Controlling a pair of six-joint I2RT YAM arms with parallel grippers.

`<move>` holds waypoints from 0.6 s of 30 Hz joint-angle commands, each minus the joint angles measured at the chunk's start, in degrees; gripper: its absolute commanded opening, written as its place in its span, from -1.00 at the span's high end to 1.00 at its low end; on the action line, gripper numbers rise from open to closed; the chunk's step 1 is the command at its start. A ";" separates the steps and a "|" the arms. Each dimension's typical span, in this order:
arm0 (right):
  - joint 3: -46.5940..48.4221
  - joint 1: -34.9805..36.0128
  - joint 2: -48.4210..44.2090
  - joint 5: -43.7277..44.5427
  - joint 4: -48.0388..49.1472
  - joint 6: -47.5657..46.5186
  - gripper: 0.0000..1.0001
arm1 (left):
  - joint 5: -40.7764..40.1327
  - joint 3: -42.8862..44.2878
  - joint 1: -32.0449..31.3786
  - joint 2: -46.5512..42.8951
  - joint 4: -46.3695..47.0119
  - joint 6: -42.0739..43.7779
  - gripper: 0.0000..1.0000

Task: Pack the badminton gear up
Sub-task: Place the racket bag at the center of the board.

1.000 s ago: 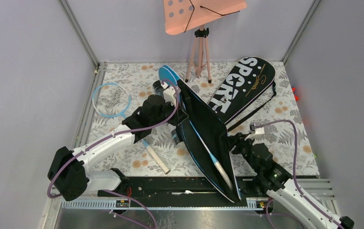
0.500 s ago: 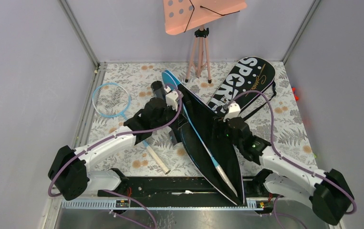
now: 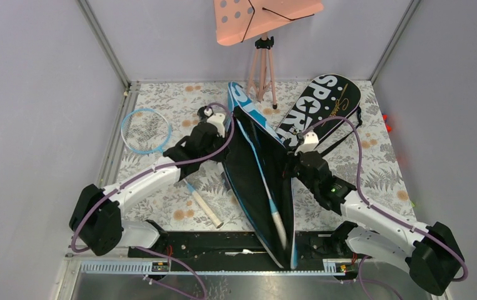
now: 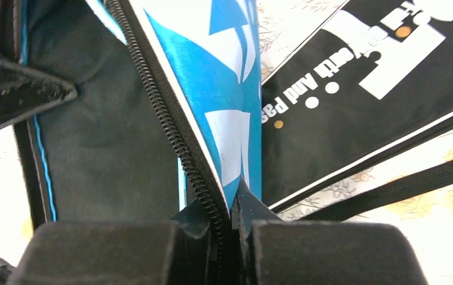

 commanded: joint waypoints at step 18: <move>-1.22 -0.04 11.29 -6.25 15.88 15.01 1.00 | -0.44 -1.17 3.93 -10.75 -0.70 -7.32 -0.98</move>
